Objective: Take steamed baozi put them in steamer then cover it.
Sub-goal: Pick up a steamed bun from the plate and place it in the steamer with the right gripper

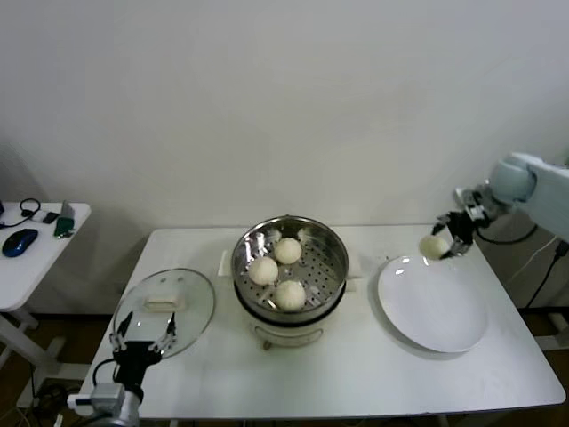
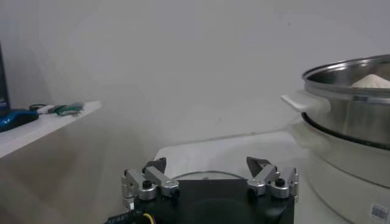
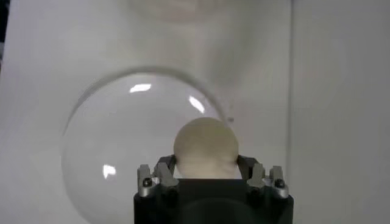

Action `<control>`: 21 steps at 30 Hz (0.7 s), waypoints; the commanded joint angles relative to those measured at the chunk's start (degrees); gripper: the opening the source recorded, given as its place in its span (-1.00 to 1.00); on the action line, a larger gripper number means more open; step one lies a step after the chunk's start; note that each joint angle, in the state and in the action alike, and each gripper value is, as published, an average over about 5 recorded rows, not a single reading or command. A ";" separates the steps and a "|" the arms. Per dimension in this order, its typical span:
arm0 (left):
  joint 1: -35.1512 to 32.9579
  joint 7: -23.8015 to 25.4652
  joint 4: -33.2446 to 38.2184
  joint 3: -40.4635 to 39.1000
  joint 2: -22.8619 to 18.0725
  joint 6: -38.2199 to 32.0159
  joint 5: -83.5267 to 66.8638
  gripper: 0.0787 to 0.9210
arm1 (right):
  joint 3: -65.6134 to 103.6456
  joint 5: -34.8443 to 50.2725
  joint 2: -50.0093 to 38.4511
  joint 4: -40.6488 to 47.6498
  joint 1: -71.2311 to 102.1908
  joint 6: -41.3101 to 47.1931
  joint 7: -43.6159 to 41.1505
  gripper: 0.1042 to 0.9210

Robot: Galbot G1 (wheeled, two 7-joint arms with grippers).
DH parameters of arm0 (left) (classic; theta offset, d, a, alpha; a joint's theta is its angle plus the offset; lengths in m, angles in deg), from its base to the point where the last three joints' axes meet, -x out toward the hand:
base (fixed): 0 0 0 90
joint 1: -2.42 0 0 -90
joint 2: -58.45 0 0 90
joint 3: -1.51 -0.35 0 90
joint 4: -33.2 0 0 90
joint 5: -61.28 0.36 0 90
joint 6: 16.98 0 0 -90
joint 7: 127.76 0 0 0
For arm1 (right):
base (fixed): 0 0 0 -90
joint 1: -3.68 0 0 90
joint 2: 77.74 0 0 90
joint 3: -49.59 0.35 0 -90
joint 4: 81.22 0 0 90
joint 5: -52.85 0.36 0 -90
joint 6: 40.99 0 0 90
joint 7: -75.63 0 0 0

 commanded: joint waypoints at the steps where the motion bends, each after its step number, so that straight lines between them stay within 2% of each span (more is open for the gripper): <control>1: 0.27 0.03 -0.27 -0.22 0.30 0.45 0.21 0.77 | -12.87 17.30 8.05 -18.62 -24.67 7.25 1.58 0.41; 10: 0.38 0.04 -0.96 -0.22 0.62 0.28 -0.25 0.77 | -3.70 19.49 16.61 -22.74 -12.52 13.97 8.98 0.41; 21: 0.68 0.08 -1.61 0.02 0.92 0.30 -0.98 0.77 | -1.61 11.35 21.24 -17.48 1.09 16.25 13.35 0.41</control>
